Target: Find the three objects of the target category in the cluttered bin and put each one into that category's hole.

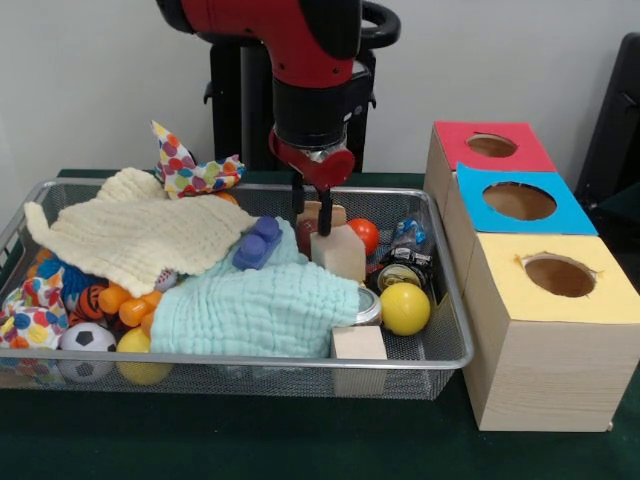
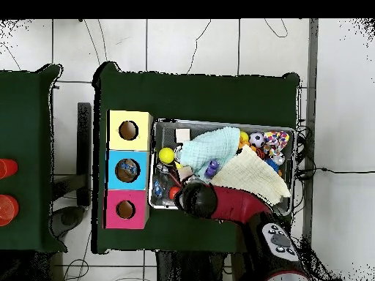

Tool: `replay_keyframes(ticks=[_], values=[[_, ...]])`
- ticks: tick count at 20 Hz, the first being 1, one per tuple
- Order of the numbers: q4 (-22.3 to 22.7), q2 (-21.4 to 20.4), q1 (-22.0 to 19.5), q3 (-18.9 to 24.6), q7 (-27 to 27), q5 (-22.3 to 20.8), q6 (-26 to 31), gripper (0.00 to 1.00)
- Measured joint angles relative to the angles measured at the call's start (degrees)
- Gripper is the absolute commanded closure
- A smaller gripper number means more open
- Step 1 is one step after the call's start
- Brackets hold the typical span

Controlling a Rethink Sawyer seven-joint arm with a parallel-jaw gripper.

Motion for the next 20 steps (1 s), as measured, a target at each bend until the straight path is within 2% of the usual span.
replay_keyframes(ticks=[5, 9, 16, 20], values=[[2.2, -0.75, -2.21, 2.99, 0.0, -2.25, 1.8, 0.0], [3.61, -1.76, -1.08, 3.27, 0.0, -4.9, 2.83, 0.0], [3.65, -1.73, -0.65, 3.24, 0.0, -11.51, 3.31, 0.0], [3.54, -1.23, -0.39, 3.24, 0.0, -13.84, 3.31, 0.0]])
